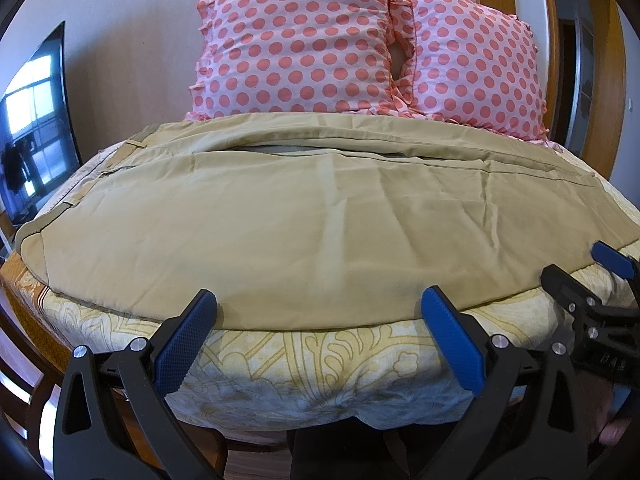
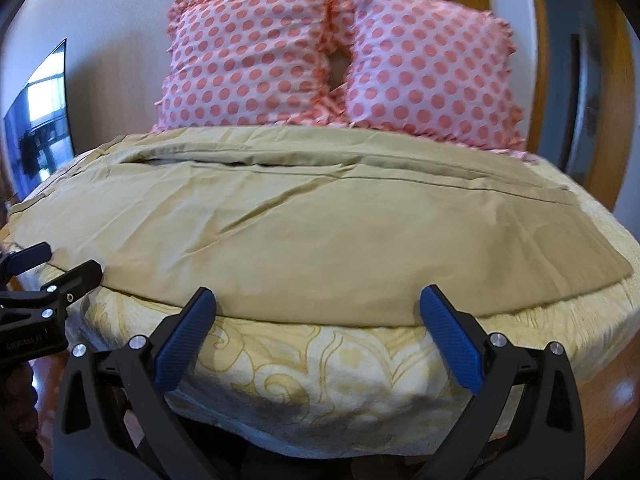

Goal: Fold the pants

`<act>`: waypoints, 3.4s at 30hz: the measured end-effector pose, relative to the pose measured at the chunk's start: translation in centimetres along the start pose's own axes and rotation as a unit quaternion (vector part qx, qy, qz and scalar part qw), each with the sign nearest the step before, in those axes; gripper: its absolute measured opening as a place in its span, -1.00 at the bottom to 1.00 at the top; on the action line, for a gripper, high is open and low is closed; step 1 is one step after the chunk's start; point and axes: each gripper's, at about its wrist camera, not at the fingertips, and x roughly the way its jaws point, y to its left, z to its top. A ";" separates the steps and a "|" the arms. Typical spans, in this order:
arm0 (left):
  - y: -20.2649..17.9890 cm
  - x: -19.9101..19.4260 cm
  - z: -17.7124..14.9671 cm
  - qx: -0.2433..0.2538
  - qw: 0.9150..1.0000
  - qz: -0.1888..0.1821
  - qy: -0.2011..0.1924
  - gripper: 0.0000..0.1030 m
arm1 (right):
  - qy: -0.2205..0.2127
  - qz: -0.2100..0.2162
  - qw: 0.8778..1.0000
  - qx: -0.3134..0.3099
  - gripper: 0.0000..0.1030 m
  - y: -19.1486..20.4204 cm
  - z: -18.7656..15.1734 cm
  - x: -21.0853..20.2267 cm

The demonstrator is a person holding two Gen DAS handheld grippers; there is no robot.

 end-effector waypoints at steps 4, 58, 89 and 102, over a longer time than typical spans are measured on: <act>1.0 -2.0 1.7 -0.015 0.999 -0.033 -0.029 0.97 | -0.028 0.000 0.998 0.059 0.97 -4.3 4.4 -0.8; 11.1 2.4 12.2 -0.164 0.978 -0.110 -0.063 0.97 | -0.012 0.012 0.858 0.513 -0.31 -29.2 2.8 5.8; 20.3 10.7 18.5 -0.283 0.956 -0.070 0.026 -0.73 | -0.134 0.049 0.869 0.474 -0.98 -32.2 3.0 -1.8; 24.6 3.6 7.4 -0.337 0.936 -0.081 0.055 -0.66 | -0.089 0.037 0.862 0.497 -0.98 -32.4 -0.6 -0.3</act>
